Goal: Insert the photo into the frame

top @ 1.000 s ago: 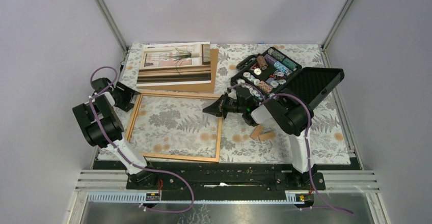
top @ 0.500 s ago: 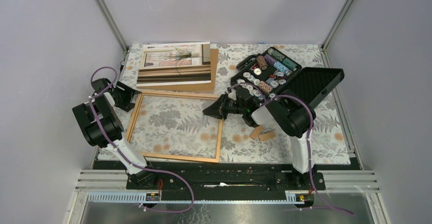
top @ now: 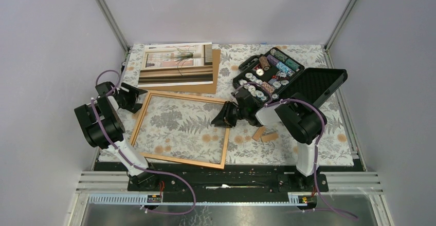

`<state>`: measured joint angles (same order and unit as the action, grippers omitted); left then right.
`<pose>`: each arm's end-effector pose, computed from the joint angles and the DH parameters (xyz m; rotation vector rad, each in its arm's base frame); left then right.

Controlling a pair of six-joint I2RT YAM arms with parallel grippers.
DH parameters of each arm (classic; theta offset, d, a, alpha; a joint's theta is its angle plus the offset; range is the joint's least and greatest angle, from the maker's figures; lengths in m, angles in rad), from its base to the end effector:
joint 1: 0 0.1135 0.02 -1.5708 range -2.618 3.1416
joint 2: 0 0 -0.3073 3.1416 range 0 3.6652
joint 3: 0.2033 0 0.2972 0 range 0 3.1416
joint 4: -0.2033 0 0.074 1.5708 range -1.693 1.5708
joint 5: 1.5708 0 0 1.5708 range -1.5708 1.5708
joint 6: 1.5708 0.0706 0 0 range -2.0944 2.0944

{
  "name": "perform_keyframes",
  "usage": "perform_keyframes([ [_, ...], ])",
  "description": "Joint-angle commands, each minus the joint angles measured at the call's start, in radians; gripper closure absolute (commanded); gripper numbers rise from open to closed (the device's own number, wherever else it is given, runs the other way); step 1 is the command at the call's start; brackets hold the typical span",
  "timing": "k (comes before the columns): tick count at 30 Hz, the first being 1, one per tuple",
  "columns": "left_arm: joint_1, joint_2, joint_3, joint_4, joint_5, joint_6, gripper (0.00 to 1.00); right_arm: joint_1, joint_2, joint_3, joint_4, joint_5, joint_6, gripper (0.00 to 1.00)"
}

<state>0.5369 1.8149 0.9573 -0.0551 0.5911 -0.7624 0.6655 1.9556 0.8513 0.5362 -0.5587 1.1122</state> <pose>0.3735 0.1765 0.1259 -1.2698 2.0896 -0.8292 0.3173 0.2966 0.0933 0.1696 2.5116 1.5077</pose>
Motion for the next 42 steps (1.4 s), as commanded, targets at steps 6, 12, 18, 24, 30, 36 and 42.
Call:
perform_keyframes([
  [6,-0.025,-0.013,-0.026,-0.006,0.01,-0.012,0.2,-0.029,-0.106,0.065,-0.041,-0.06,0.053,0.91],
  [12,-0.044,-0.06,0.002,-0.049,-0.053,0.036,0.14,-0.063,-0.082,0.032,0.194,-0.215,0.276,1.0],
  [18,-0.089,-0.142,0.068,-0.158,-0.189,0.139,0.06,-0.092,-0.082,0.009,0.273,-0.226,0.359,1.0],
  [24,-0.167,-0.264,0.15,-0.317,-0.311,0.217,0.01,-0.141,-0.063,-0.034,0.425,-0.284,0.45,1.0],
  [30,-0.167,-0.309,0.142,-0.399,-0.225,0.229,0.01,-0.166,-0.073,-0.073,0.515,-0.323,0.475,1.0],
  [36,-0.167,-0.308,0.127,-0.444,-0.26,0.287,0.01,-0.185,-0.082,-0.09,0.551,-0.369,0.477,1.0],
  [42,-0.167,-0.269,0.132,-0.45,-0.236,0.299,0.01,-0.213,-0.096,-0.122,0.586,-0.397,0.476,1.0],
])
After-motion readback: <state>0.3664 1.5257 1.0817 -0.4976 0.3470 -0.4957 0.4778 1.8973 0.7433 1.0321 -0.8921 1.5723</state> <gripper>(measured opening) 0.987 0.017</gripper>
